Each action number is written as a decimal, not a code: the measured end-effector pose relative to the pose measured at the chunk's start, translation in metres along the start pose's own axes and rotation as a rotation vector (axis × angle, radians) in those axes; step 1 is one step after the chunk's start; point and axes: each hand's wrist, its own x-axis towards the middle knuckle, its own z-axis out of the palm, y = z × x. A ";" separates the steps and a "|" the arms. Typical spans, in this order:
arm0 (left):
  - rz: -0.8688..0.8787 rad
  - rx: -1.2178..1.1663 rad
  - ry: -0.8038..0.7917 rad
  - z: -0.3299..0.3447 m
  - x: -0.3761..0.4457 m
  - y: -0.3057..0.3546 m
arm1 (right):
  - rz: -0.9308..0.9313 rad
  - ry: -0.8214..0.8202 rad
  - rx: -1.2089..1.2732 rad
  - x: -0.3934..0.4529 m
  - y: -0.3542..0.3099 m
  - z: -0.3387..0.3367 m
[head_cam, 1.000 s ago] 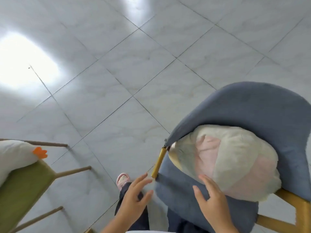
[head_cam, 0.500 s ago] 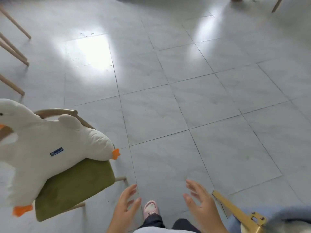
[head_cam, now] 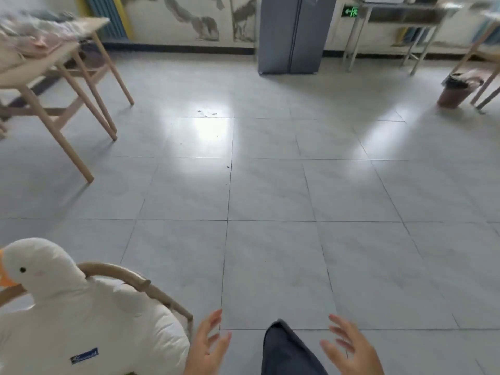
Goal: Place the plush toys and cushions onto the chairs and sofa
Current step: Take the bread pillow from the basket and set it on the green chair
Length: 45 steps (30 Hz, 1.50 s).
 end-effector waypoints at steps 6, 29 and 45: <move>0.035 -0.055 0.182 0.012 0.102 0.072 | -0.123 -0.181 0.061 0.162 -0.096 0.032; -0.128 -0.566 0.745 -0.343 0.404 0.155 | -0.387 -0.972 -0.143 0.450 -0.402 0.515; -0.148 -0.696 1.288 -0.735 0.524 0.184 | -0.559 -1.343 -0.131 0.429 -0.643 0.981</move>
